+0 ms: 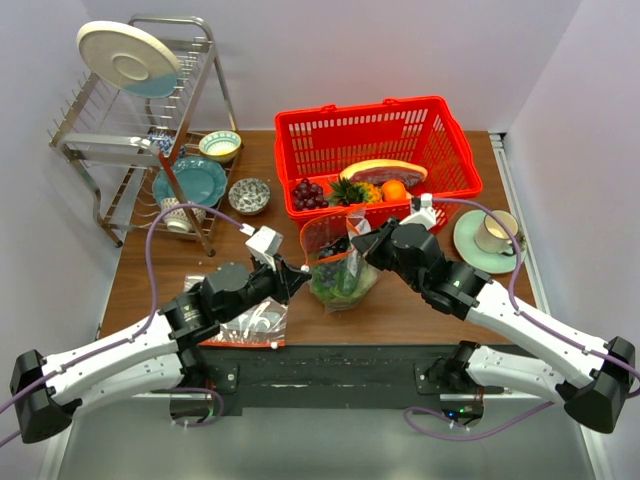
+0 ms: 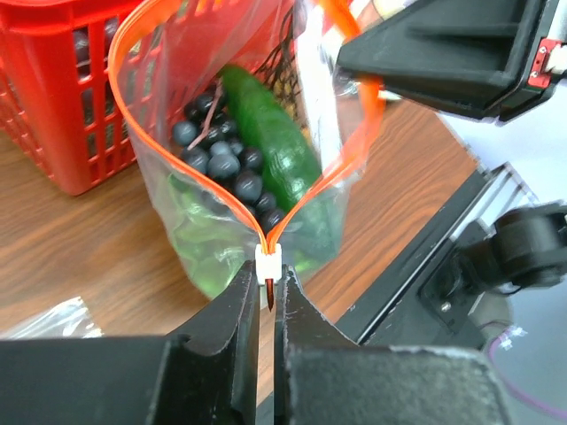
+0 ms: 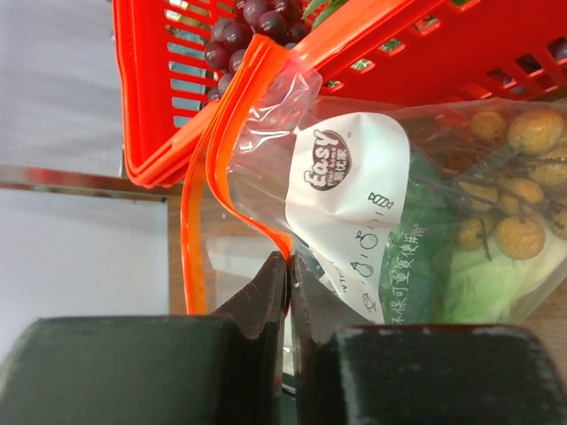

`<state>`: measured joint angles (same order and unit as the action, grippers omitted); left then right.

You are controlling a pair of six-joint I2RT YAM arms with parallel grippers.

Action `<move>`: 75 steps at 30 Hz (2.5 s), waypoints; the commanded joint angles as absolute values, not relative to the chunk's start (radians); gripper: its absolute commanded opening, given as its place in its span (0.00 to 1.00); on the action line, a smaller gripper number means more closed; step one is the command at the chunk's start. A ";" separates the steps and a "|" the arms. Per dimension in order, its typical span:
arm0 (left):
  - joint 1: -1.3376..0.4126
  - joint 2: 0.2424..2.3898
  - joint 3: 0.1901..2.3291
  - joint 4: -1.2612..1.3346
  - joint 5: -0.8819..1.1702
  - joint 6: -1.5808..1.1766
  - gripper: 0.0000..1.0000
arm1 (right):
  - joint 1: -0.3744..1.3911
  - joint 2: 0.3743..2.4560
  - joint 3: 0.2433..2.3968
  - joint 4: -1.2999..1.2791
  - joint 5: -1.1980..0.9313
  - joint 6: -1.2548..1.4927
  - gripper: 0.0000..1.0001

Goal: Place the food in the zip-top bag and seal the zipper
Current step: Zip the zipper food storage bag at the center of the board.

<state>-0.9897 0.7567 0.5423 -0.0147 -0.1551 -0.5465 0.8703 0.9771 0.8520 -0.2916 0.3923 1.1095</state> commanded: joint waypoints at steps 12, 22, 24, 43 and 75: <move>-0.994 0.746 0.768 -0.311 -0.072 -0.292 0.00 | 0.871 1.000 1.095 -0.278 -0.064 0.072 0.71; -0.994 0.696 0.776 -0.339 -0.101 -0.252 0.00 | 0.871 1.241 1.386 -0.586 0.118 -0.040 0.65; -0.996 0.686 0.776 -0.342 -0.106 -0.245 0.00 | 0.870 1.275 1.404 -0.632 0.182 -0.031 0.66; -0.996 0.655 0.770 -0.322 -0.163 -0.204 0.00 | 0.871 1.387 1.430 -0.719 0.479 -0.009 0.63; -0.878 0.865 0.687 0.069 -0.059 -0.034 0.00 | 0.871 1.152 1.321 -0.856 0.684 0.086 0.00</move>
